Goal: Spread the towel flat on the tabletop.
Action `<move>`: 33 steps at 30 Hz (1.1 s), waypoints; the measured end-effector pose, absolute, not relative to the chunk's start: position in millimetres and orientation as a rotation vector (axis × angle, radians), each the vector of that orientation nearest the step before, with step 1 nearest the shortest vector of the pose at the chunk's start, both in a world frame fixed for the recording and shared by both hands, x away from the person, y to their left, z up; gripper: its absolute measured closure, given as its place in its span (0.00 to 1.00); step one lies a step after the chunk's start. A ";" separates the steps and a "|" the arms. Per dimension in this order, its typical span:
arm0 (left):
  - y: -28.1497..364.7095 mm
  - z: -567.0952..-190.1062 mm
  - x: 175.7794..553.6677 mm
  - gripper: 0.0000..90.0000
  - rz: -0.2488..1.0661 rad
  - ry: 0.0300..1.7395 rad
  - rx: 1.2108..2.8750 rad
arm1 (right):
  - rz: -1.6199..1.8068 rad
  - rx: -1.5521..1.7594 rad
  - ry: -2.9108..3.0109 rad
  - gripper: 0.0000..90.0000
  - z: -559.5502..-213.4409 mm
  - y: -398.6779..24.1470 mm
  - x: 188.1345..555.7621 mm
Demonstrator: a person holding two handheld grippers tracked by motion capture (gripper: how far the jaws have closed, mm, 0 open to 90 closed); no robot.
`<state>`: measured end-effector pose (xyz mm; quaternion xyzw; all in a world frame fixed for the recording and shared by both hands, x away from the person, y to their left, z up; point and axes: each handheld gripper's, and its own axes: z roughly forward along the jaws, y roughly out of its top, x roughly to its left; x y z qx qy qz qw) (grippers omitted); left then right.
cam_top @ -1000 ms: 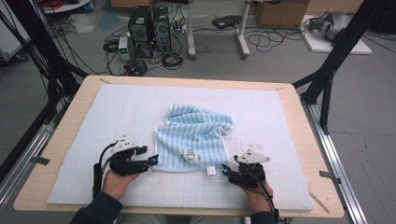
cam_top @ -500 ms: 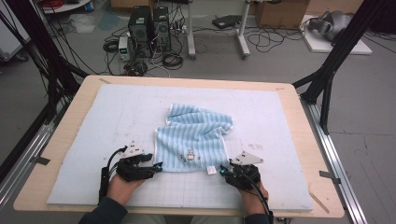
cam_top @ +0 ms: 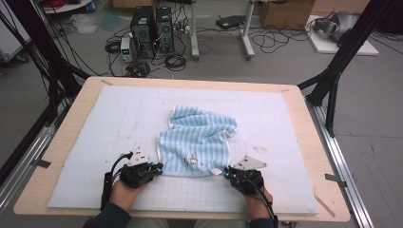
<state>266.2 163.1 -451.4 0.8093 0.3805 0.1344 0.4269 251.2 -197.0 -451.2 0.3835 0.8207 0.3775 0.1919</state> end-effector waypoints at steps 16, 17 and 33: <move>182.7 -448.0 230.4 0.96 0.221 0.857 1.978 | 1.140 1.013 2.298 0.92 -434.9 -210.7 201.1; 183.1 -447.8 227.6 0.96 0.210 0.852 1.970 | 1.145 1.008 2.296 0.92 -433.8 -210.9 197.7; 193.4 -450.6 201.8 0.60 0.094 0.850 1.958 | 1.202 1.019 2.331 0.75 -430.7 -217.7 160.2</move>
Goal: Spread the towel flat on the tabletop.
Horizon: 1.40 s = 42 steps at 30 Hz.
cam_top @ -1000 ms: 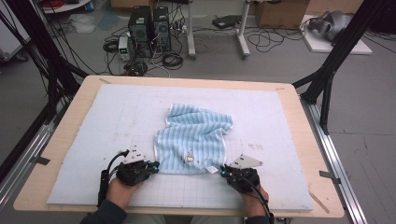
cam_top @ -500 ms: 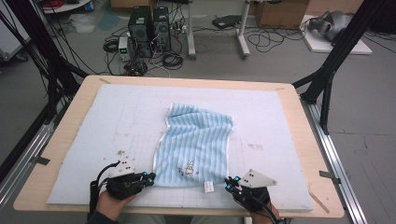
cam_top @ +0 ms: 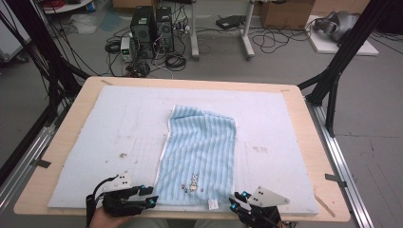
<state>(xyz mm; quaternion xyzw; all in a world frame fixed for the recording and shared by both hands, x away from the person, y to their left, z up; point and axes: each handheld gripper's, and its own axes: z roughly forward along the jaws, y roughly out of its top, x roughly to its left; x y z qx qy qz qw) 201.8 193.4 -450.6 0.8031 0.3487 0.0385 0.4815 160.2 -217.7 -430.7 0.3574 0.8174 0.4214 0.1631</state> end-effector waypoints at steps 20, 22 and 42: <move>150.9 -450.4 262.0 0.66 0.243 0.904 2.026 | 1.025 1.222 2.269 0.65 -447.4 -190.5 233.9; 149.8 -451.6 257.0 0.76 0.312 0.891 2.036 | 1.053 1.218 2.283 0.75 -447.4 -190.5 234.6; 184.1 -443.9 206.7 0.97 0.093 0.798 2.003 | 1.159 1.054 2.361 0.95 -422.5 -193.7 181.0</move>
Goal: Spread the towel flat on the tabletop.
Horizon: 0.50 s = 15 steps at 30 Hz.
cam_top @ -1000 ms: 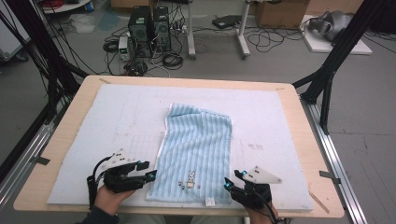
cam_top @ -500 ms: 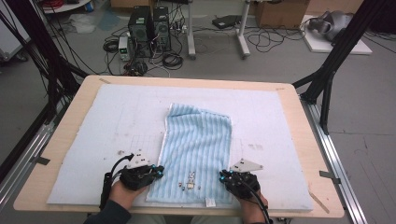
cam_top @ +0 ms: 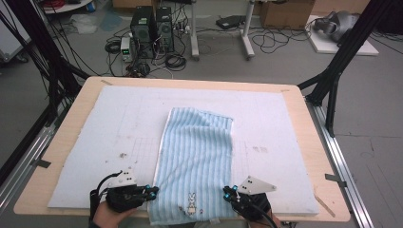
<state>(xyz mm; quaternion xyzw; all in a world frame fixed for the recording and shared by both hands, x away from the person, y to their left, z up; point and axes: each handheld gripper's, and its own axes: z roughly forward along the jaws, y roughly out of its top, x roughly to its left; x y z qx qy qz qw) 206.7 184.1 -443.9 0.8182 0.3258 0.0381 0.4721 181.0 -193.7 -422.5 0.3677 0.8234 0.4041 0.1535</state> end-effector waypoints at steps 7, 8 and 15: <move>185.5 -439.3 214.4 0.64 0.171 0.853 1.933 | 1.106 1.044 2.321 0.79 -418.7 -194.9 182.4; 185.0 -437.5 217.6 0.61 0.193 0.859 1.919 | 1.107 1.056 2.313 0.76 -420.2 -194.9 185.3; 165.3 -437.9 256.2 0.52 0.250 0.920 1.941 | 0.997 1.122 2.312 0.58 -437.3 -183.9 213.0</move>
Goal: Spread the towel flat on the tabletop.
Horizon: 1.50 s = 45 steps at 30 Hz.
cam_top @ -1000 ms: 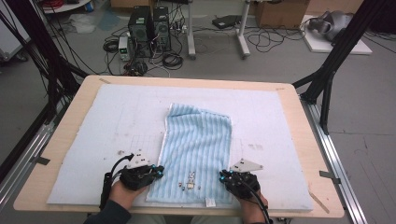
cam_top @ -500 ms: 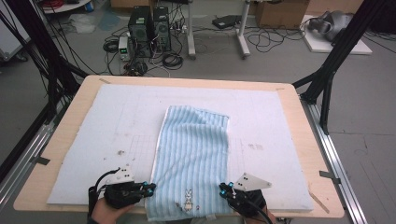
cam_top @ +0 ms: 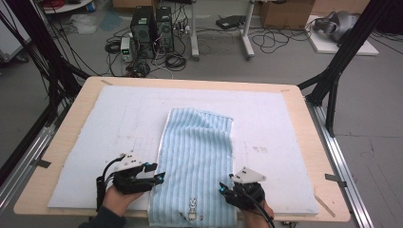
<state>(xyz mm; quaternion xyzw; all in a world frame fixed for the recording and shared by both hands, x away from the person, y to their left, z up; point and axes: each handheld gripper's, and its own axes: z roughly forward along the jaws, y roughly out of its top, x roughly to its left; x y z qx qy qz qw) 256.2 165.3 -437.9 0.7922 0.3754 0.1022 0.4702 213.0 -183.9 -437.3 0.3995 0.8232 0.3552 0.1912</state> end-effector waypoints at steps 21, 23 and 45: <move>143.9 -450.7 305.6 0.96 0.484 1.058 1.984 | 1.066 1.172 2.251 0.95 -450.7 -175.8 278.5; 145.6 -450.1 305.9 0.87 0.474 1.061 1.970 | 1.059 1.171 2.248 0.93 -450.7 -174.9 281.2; 171.2 -452.1 254.1 0.96 0.280 0.970 2.001 | 1.087 1.211 2.323 0.94 -447.1 -198.3 233.1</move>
